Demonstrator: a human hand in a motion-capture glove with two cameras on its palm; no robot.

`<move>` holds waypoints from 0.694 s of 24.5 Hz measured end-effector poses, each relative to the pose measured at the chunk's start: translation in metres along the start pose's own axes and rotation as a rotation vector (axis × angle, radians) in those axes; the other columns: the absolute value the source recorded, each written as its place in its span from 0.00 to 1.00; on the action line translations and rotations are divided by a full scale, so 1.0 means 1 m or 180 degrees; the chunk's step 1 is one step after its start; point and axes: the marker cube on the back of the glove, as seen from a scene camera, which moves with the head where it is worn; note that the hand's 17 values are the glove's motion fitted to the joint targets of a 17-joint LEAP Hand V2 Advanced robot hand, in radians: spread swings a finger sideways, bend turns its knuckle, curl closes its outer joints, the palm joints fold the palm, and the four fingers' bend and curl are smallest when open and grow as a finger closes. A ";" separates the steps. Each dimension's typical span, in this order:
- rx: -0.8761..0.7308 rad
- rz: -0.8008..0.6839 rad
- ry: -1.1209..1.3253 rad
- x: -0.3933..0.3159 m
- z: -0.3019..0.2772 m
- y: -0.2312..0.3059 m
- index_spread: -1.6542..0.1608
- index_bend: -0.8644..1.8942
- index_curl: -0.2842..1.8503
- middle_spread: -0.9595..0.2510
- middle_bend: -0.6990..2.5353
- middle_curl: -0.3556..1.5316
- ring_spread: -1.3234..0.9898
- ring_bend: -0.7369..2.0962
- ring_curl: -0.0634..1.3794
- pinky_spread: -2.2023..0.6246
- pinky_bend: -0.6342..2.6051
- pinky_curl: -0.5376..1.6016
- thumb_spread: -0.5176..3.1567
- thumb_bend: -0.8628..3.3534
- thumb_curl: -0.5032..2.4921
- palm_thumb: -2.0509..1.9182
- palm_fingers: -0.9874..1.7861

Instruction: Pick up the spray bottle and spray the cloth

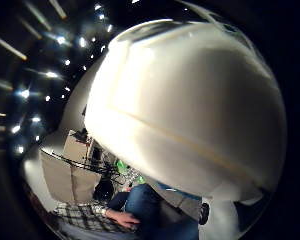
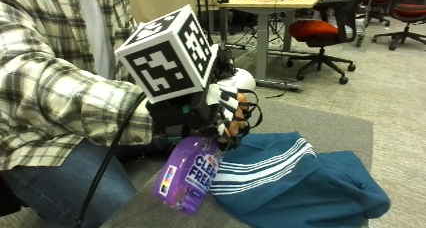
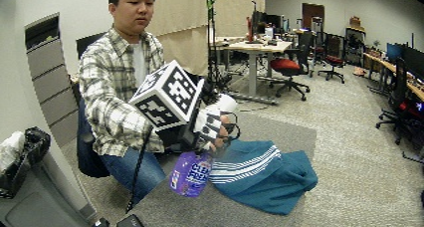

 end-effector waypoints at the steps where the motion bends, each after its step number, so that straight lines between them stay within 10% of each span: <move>1: -0.0065 -0.0039 0.0079 -0.003 0.005 -0.001 0.76 0.40 0.40 0.68 0.37 0.46 0.50 0.44 0.36 0.73 0.36 0.43 0.18 0.20 0.42 0.77 0.82; 17: -0.0741 -0.0338 0.1032 -0.017 0.056 -0.001 0.76 0.40 0.41 0.68 0.37 0.46 0.50 0.44 0.36 0.73 0.36 0.43 0.18 0.20 0.43 0.77 0.82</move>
